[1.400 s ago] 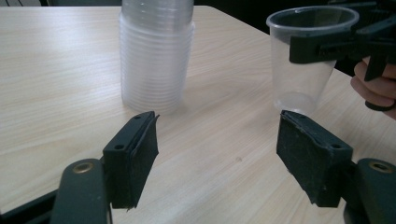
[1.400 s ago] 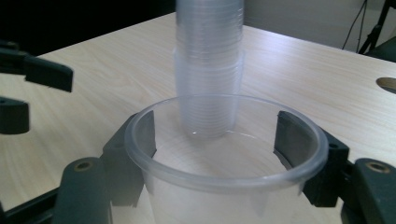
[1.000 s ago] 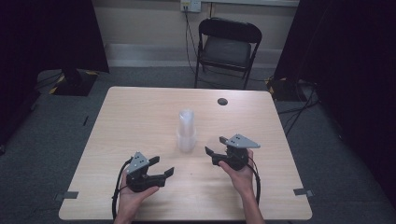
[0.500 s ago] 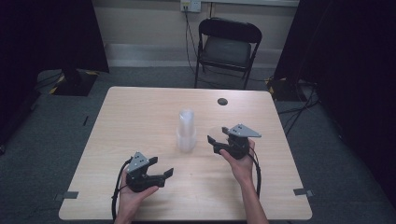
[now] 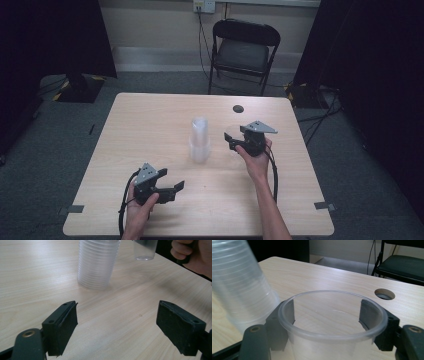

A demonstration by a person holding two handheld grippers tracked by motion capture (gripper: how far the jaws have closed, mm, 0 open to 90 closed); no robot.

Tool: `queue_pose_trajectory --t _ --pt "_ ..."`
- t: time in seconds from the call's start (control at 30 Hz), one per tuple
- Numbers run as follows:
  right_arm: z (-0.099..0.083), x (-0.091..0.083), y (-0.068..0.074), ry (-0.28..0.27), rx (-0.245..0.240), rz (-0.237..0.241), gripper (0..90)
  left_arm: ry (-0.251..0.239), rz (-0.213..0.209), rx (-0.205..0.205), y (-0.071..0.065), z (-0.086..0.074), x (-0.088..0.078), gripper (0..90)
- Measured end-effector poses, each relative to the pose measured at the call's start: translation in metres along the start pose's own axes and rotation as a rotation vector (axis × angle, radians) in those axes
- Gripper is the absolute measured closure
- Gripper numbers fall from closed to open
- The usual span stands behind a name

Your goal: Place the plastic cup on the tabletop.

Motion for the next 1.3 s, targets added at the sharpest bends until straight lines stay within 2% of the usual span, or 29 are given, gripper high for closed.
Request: queue_pose_trajectory --t 0.03,0.13,0.23,0.5,0.63,0.7,0.97,1.2,1.3 --pt "-0.001 0.003 -0.001 0.004 0.003 0.002 28.5 0.0 0.0 0.001 0.0 0.0 0.0 17.1" --pt "-0.002 0.011 -0.003 0.009 -0.034 0.012 28.5 0.004 0.008 -0.006 0.001 -0.001 0.0 17.2" --pt "-0.004 0.019 -0.01 0.015 -0.04 -0.006 28.4 -0.003 0.015 -0.01 0.001 0.0 -0.001 17.3" --pt "-0.018 0.034 -0.023 0.032 0.0 -0.049 27.8 0.002 0.015 -0.018 0.002 -0.002 -0.002 17.3" --pt "-0.023 0.04 -0.024 0.037 0.021 -0.04 27.0 -0.013 0.002 -0.017 0.0 -0.001 -0.003 17.1" --pt "-0.026 0.043 -0.025 0.042 0.021 -0.043 26.9 -0.009 0.011 -0.018 0.001 -0.001 -0.002 17.1" --pt "-0.03 0.044 -0.025 0.052 0.011 -0.032 25.6 -0.008 0.009 -0.024 0.0 -0.002 -0.001 17.1" --pt "-0.036 0.037 -0.025 0.066 -0.003 -0.039 24.5 -0.016 0.001 -0.022 -0.003 0.0 0.002 17.1" --pt "-0.038 0.033 -0.027 0.069 0.019 -0.033 25.1 -0.01 0.001 -0.021 -0.003 0.0 0.002 17.1"
Point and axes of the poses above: each handheld gripper's, and its own axes: x roughly forward along the jaws, z roughly out of its top, y roughly to its left, the point moved 9 cm from there along x, roughly forward along the jaws, and after that the axes turned 11 degrees about -y, right-handed, at the moved point
